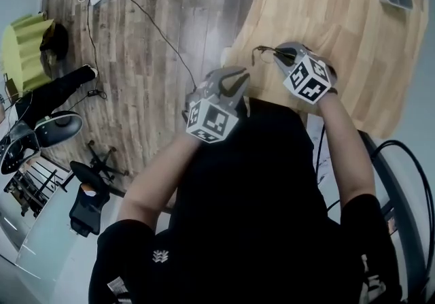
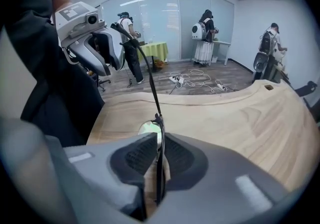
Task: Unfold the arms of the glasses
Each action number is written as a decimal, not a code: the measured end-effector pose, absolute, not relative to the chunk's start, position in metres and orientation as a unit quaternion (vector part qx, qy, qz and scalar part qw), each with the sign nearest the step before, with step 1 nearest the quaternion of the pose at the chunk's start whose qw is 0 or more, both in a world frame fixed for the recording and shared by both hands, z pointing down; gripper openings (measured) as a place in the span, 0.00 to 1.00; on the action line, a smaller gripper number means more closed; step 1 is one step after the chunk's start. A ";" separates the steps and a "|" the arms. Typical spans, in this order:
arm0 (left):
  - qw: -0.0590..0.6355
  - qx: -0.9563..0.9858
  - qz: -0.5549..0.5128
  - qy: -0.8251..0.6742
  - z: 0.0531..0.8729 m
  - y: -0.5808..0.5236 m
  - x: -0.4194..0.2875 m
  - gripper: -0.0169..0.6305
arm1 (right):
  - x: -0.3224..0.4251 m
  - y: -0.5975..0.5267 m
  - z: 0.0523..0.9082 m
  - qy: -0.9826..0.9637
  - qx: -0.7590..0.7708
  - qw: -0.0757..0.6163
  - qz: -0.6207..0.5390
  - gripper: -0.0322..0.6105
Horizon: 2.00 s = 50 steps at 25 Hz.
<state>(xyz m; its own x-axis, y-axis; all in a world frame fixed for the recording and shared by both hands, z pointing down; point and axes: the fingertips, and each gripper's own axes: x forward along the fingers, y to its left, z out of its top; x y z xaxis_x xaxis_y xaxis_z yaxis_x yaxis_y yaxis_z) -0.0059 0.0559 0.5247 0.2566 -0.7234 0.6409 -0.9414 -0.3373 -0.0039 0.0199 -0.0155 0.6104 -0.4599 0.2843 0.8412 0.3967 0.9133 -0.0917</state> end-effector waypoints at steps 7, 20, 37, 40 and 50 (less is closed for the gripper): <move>0.203 0.762 0.272 -0.552 0.522 0.073 -0.020 0.11 | 0.015 -0.012 0.606 -0.865 -0.180 0.466 -0.048 0.08; 0.177 0.789 0.276 -0.519 0.510 0.048 0.002 0.11 | 0.029 -0.025 0.557 -0.922 -0.134 0.362 -0.024 0.07; 0.218 0.792 0.211 -0.531 0.509 -0.013 0.032 0.23 | 0.062 -0.025 0.530 -0.962 -0.099 0.255 -0.014 0.07; 0.214 0.795 0.200 -0.531 0.506 -0.018 0.035 0.22 | 0.063 -0.024 0.529 -0.962 -0.103 0.252 -0.017 0.07; 0.215 0.804 0.191 -0.521 0.503 -0.021 0.038 0.10 | 0.059 -0.021 0.525 -0.963 -0.108 0.247 -0.011 0.07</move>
